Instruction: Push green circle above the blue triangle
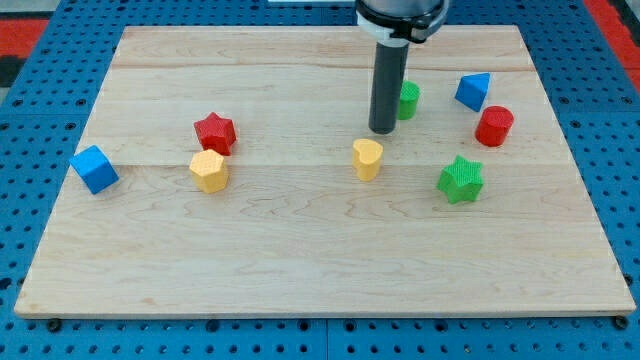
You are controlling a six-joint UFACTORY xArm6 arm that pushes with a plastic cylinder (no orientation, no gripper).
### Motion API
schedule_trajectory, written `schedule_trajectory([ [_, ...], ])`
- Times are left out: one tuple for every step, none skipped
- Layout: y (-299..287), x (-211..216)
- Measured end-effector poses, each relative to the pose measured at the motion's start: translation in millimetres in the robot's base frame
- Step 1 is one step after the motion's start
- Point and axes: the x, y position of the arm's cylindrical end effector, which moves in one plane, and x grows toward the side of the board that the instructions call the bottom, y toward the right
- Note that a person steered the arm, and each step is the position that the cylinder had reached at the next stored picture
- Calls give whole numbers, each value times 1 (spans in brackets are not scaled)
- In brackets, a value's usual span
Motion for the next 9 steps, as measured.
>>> schedule_trajectory([
  [29, 2],
  [56, -2],
  [56, -36],
  [43, -47],
  [37, -37],
  [20, -34],
  [2, -34],
  [-12, -33],
  [-14, -22],
])
